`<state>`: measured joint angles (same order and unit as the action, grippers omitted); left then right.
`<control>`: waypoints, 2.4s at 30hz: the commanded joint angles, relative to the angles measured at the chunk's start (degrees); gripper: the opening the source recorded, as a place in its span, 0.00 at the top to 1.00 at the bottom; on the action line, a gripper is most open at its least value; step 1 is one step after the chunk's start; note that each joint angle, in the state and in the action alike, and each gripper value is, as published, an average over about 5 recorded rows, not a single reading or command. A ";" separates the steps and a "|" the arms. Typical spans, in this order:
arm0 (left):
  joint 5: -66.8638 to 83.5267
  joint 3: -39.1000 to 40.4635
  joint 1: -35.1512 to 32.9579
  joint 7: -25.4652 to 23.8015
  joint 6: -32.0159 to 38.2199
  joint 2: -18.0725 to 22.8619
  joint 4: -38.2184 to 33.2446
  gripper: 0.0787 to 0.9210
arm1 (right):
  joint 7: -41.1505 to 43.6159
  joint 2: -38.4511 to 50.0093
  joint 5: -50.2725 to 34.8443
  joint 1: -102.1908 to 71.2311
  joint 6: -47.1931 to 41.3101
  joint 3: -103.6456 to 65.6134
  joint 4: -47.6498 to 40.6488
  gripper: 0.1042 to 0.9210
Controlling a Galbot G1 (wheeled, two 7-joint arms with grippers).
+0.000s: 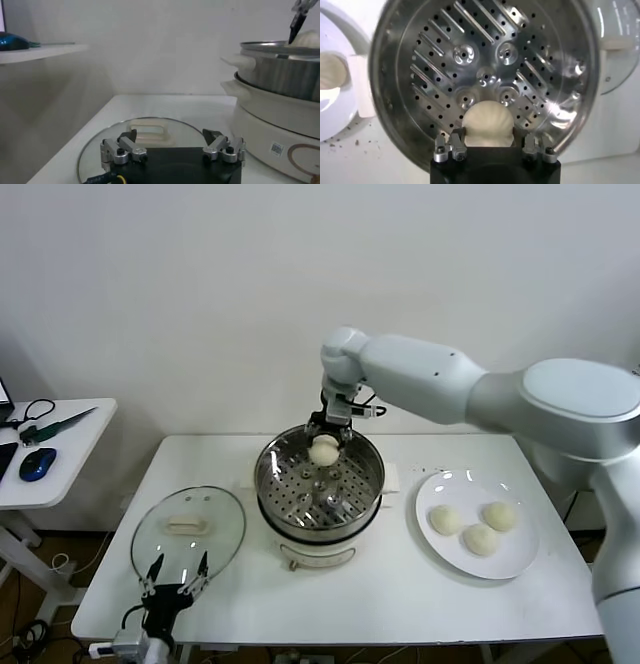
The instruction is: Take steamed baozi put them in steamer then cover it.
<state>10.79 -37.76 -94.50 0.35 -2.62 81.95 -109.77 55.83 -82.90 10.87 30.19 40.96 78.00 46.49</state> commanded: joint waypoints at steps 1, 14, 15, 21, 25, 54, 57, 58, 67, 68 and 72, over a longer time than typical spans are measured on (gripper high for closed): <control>0.10 -0.04 0.20 0.29 -0.05 -0.06 0.25 0.12 | -2.32 -3.34 5.02 -5.01 2.52 -2.08 -8.31 0.34; 0.24 -0.24 0.03 0.66 -0.19 0.17 -0.38 0.12 | -0.50 -0.52 -11.66 5.54 3.44 3.08 -3.02 0.15; 0.22 -0.21 0.01 0.66 -0.20 0.21 -0.46 0.12 | 0.38 0.60 -16.00 8.15 3.04 5.12 -1.86 0.14; 0.15 -0.12 -0.14 0.57 -0.16 0.27 -0.87 0.12 | 6.96 12.72 -40.05 20.32 -8.63 19.25 6.74 0.12; 0.19 0.00 -0.06 0.56 -0.15 0.22 -0.82 0.12 | 9.16 25.20 -48.66 24.05 -25.37 28.02 15.06 0.12; 0.04 0.09 -0.16 0.48 -0.34 0.17 -0.08 0.12 | -9.20 40.15 -39.87 -6.32 -59.43 11.62 22.94 0.12; 0.03 0.00 -0.31 0.50 -0.22 0.16 -0.05 0.12 | -9.55 38.39 -39.30 -7.77 -59.26 9.69 20.86 0.12; 0.02 -0.03 -0.35 0.51 -0.20 0.16 -0.04 0.12 | -9.62 37.90 -39.13 -8.07 -59.20 9.35 20.33 0.12; -0.03 0.00 -0.50 0.56 -0.01 0.37 0.13 0.12 | -9.23 35.11 -36.44 -9.76 -58.46 8.29 16.56 0.12; -0.02 -0.01 -0.49 0.56 -0.01 0.37 0.16 0.12 | -9.12 34.99 -36.17 -9.86 -58.37 8.29 16.29 0.12; 0.05 -0.09 -0.50 0.59 0.07 0.34 0.29 0.12 | -8.71 34.89 -36.00 -10.38 -58.21 8.21 15.90 0.12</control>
<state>10.81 -37.84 -94.95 0.93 -2.59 82.27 -109.55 47.50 -46.80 -26.60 22.66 -16.34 88.52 64.97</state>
